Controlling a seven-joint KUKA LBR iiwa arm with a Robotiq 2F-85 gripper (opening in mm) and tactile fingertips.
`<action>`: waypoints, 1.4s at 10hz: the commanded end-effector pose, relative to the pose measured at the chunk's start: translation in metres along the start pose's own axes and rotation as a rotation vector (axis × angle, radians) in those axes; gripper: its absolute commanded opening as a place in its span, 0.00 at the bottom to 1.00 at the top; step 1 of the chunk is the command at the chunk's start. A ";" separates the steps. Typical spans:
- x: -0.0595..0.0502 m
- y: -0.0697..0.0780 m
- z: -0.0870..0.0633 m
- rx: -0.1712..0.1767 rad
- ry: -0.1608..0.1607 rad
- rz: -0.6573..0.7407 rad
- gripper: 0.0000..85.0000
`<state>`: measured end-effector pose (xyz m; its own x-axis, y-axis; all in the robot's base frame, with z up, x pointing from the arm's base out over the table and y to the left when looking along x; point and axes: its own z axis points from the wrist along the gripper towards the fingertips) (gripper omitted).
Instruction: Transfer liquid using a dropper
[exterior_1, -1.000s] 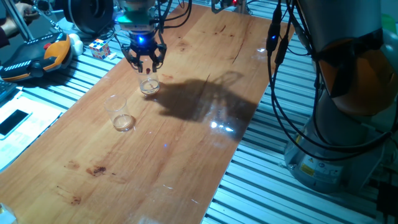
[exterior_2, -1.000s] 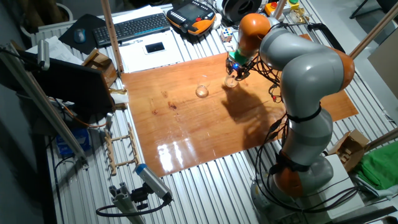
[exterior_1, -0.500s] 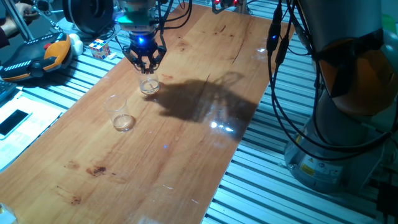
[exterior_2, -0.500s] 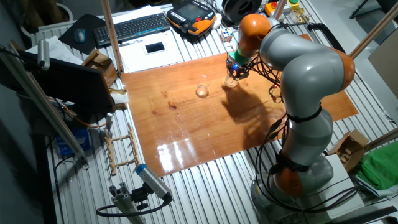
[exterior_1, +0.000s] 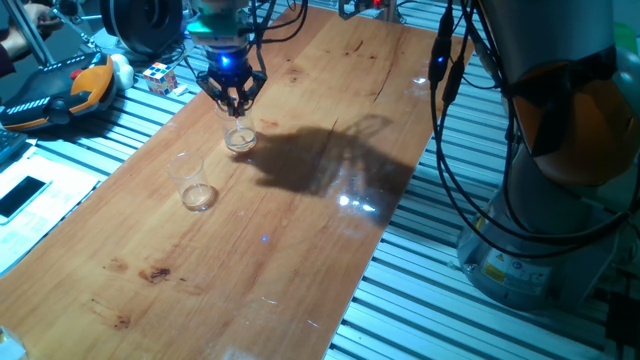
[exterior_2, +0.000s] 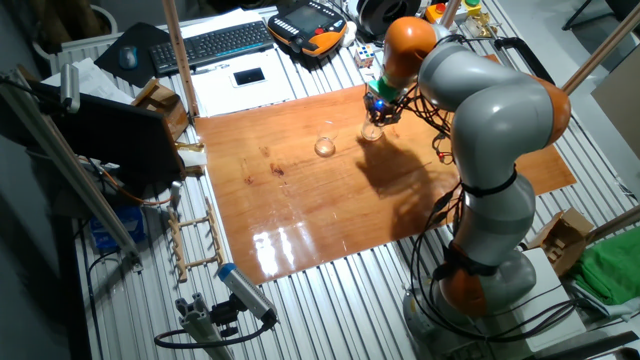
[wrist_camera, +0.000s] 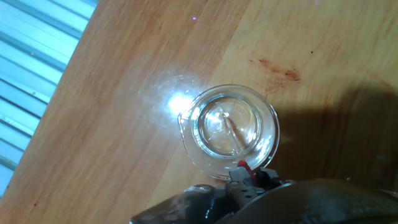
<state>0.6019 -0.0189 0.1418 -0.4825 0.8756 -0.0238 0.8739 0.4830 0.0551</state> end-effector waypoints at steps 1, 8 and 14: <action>0.000 0.000 -0.002 0.004 0.011 -0.005 0.19; 0.002 -0.001 -0.011 0.029 0.108 -0.039 0.20; 0.001 0.000 -0.008 0.036 0.150 -0.059 0.22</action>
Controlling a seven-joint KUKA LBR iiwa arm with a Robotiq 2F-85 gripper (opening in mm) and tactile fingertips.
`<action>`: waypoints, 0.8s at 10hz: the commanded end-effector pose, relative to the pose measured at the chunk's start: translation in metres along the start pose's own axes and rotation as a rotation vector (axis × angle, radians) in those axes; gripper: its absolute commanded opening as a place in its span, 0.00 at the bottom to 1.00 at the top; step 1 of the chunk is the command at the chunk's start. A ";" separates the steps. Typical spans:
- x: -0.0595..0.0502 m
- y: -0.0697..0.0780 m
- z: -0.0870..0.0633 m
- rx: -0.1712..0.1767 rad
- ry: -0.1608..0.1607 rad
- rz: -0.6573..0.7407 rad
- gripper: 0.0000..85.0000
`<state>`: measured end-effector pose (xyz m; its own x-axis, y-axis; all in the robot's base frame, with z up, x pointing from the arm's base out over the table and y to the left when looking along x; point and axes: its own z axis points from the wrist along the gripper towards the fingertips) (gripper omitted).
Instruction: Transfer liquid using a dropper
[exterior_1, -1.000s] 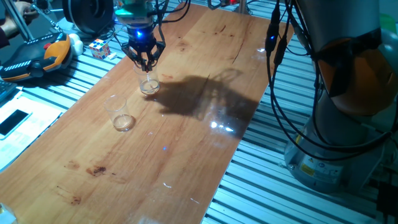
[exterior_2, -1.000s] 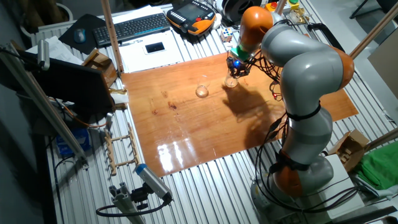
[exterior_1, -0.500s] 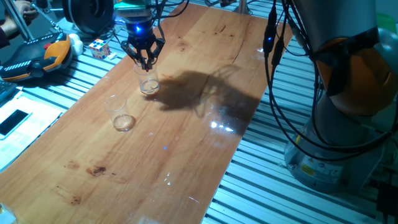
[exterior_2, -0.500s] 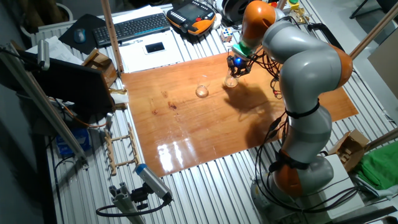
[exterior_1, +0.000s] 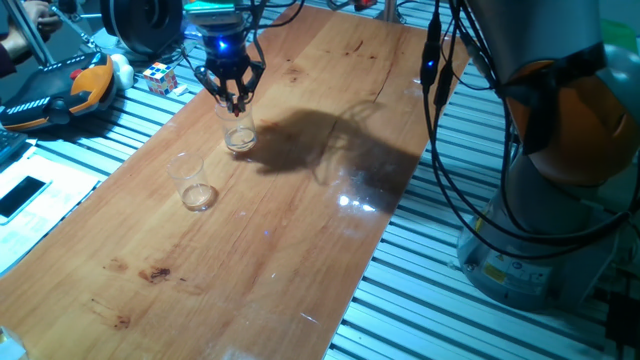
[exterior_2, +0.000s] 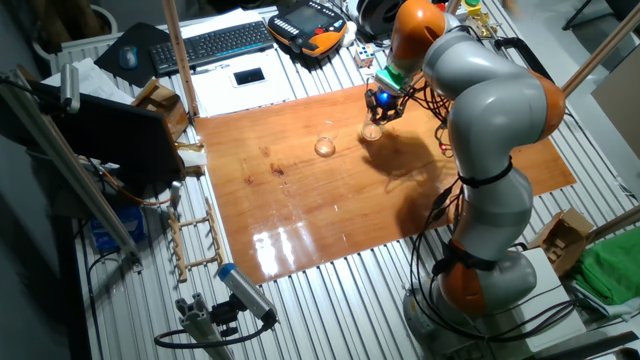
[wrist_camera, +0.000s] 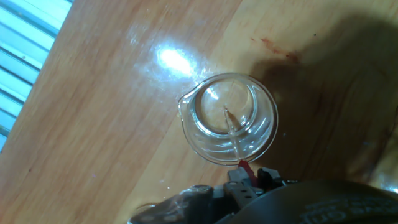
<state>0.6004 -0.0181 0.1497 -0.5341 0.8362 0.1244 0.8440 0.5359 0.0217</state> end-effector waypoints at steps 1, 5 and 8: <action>0.000 0.000 0.000 0.001 0.002 -0.001 0.24; -0.001 0.000 0.000 0.006 0.000 -0.002 0.36; -0.002 0.000 0.001 0.003 -0.008 -0.001 0.43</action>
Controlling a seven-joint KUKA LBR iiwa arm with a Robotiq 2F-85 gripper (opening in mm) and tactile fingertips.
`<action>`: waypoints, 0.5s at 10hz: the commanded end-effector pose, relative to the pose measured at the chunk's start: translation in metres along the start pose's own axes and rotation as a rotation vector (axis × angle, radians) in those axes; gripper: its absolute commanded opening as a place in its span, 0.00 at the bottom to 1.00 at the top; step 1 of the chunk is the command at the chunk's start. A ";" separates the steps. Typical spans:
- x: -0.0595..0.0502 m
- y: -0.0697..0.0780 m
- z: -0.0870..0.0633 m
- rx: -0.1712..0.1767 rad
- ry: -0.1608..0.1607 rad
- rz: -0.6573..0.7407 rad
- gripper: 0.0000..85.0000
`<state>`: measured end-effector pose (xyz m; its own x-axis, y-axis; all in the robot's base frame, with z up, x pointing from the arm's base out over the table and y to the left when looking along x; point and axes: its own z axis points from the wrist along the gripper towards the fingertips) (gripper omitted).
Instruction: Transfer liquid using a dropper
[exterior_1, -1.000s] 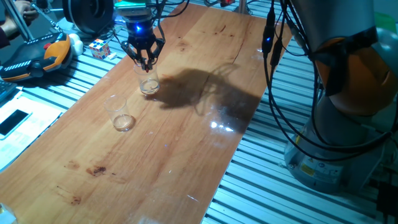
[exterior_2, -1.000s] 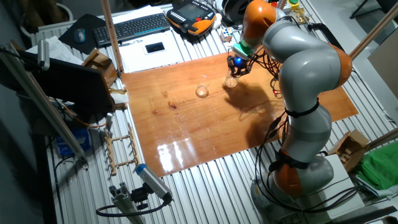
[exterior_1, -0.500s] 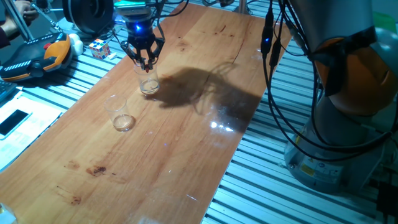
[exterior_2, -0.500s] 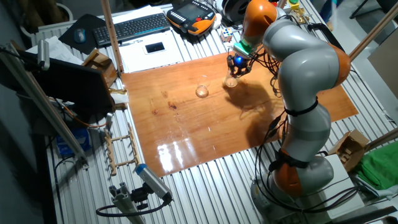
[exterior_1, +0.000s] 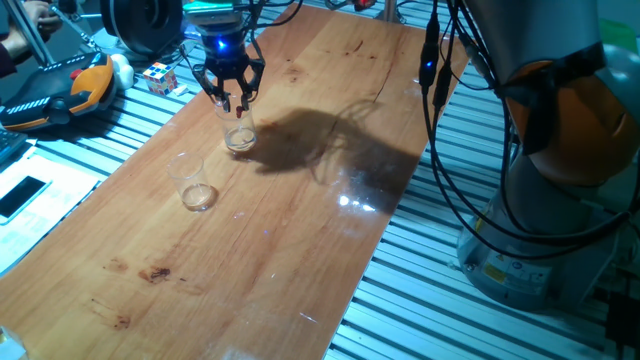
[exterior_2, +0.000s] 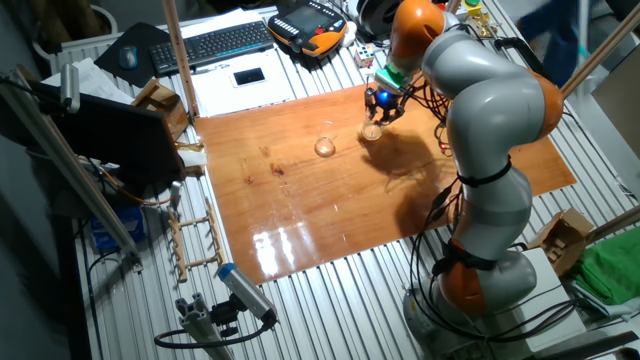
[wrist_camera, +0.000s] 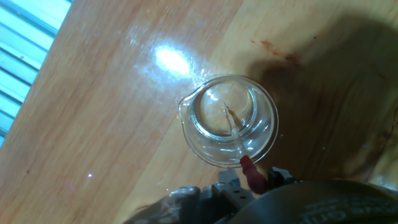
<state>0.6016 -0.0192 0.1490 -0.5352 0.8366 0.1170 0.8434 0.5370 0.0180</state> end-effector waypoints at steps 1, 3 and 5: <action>0.000 0.000 0.000 0.001 -0.005 0.000 0.44; -0.001 0.000 0.002 0.002 -0.012 -0.002 0.46; -0.002 0.000 0.003 0.003 -0.020 -0.008 0.46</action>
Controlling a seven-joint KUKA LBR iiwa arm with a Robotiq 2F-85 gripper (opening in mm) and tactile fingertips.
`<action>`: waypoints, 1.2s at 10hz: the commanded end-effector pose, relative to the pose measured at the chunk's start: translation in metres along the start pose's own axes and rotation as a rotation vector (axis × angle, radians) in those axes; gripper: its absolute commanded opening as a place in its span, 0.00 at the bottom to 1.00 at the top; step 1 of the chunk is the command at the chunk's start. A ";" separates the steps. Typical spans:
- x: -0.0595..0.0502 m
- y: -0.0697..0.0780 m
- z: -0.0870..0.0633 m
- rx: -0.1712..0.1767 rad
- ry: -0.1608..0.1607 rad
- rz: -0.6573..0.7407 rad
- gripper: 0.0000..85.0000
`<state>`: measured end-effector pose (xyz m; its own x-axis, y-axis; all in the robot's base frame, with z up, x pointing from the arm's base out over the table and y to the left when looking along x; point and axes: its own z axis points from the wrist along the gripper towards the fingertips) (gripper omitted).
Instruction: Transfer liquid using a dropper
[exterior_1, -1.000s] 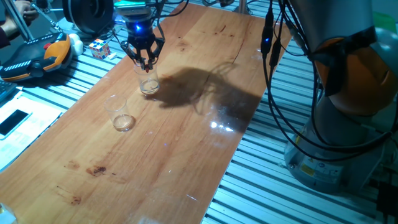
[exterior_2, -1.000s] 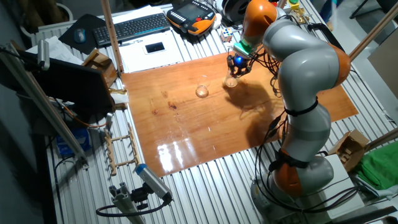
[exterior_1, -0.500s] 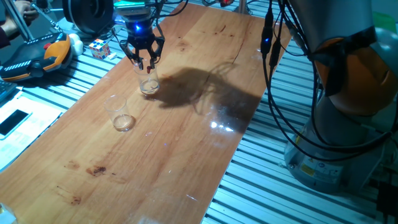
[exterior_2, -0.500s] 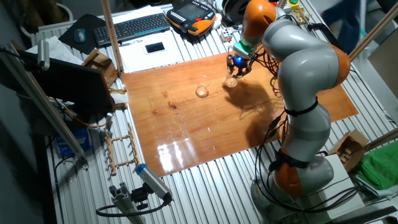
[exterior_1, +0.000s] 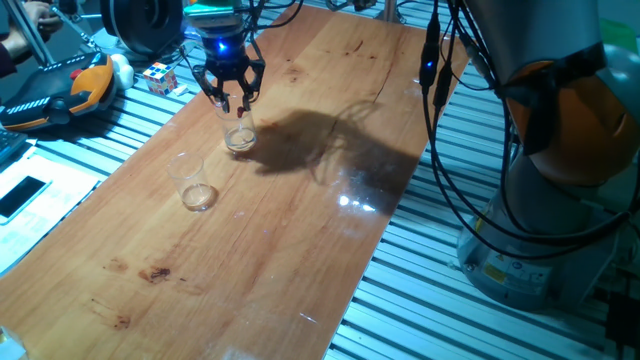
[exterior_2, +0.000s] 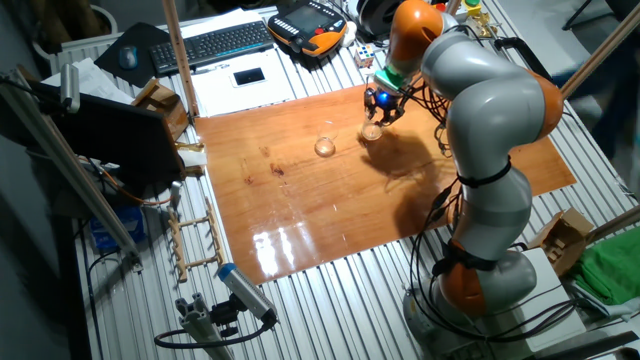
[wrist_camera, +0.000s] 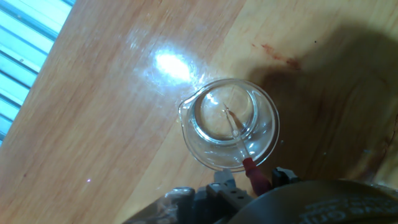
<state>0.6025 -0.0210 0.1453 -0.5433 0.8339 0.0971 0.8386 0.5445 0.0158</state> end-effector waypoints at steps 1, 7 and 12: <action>0.000 0.000 0.000 0.002 -0.004 -0.002 0.47; -0.001 -0.001 0.002 0.012 -0.032 -0.021 0.47; -0.004 -0.003 0.004 0.017 -0.066 -0.039 0.47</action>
<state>0.6021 -0.0251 0.1413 -0.5774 0.8159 0.0305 0.8163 0.5776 0.0012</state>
